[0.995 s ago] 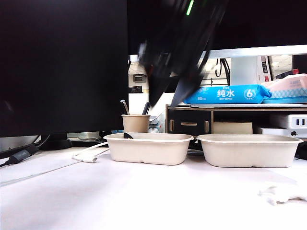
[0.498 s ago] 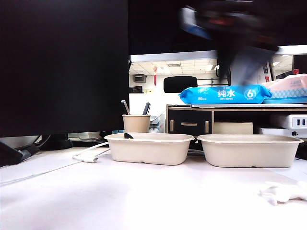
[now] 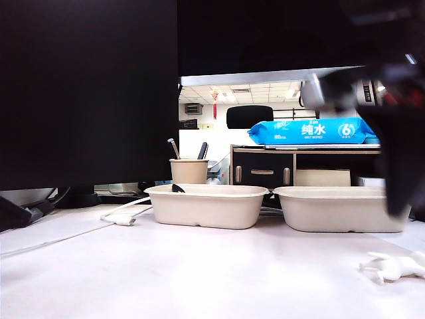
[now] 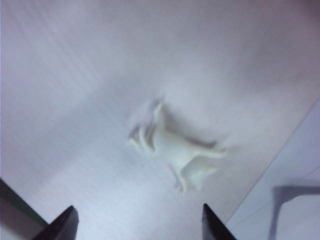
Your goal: Put the dolls with similar colors into the same paper box, while dolls with different colors go into separate paper boxes.
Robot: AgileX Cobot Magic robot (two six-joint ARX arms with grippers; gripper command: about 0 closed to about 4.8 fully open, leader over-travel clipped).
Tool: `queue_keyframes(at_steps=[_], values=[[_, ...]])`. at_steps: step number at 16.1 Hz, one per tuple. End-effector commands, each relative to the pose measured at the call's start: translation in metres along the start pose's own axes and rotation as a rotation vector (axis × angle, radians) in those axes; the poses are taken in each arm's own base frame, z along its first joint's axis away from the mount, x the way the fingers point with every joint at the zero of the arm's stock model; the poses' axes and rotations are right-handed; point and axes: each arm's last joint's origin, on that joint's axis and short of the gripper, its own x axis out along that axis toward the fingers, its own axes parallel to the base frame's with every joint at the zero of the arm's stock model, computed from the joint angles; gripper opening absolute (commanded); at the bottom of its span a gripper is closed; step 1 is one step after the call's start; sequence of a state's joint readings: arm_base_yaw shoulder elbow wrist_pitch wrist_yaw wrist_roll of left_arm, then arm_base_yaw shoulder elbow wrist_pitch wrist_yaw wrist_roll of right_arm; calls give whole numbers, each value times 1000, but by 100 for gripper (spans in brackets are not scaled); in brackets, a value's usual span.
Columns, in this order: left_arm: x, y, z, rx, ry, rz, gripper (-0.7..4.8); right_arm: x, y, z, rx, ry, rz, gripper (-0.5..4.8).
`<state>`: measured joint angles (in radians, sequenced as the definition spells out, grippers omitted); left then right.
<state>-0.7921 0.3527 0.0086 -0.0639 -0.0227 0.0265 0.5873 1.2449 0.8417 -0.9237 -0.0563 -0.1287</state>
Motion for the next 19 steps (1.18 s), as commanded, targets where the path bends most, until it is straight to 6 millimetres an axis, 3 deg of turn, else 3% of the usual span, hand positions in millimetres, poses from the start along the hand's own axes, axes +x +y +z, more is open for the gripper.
queue_keyframes(at_steps=[1, 19], values=[[0, 0, 2, -1, -14, 1, -5, 6, 0, -1, -35, -27, 2, 319], [-1, -9, 2, 30, -19, -73, -5, 53, -5, 14, -105, 110, -19, 318]])
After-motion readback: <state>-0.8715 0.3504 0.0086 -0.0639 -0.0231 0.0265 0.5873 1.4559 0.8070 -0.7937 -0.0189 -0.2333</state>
